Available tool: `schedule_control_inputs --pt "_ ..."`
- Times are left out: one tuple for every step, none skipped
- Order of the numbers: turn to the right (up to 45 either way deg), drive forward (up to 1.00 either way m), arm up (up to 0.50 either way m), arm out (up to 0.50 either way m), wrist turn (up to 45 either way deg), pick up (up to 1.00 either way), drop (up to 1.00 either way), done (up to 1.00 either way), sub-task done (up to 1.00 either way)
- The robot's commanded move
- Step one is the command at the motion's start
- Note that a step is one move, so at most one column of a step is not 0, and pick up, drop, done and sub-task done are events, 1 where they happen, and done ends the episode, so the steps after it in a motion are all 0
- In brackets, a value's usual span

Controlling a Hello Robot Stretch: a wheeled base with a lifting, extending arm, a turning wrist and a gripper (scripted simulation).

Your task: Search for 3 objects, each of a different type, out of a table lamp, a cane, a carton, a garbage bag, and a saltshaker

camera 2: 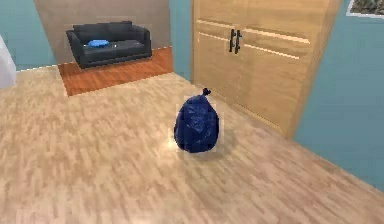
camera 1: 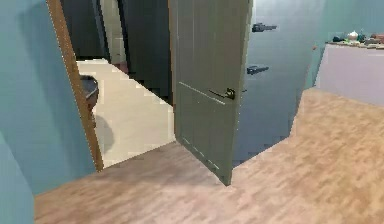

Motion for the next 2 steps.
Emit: schedule_control_inputs --pt "-12.0 0.00 0.00 0.00 0.0 0.00 0.00 0.00 0.00" --pt "0.0 1.00 0.00 0.00 0.0 0.00 0.00 0.00 0.00"
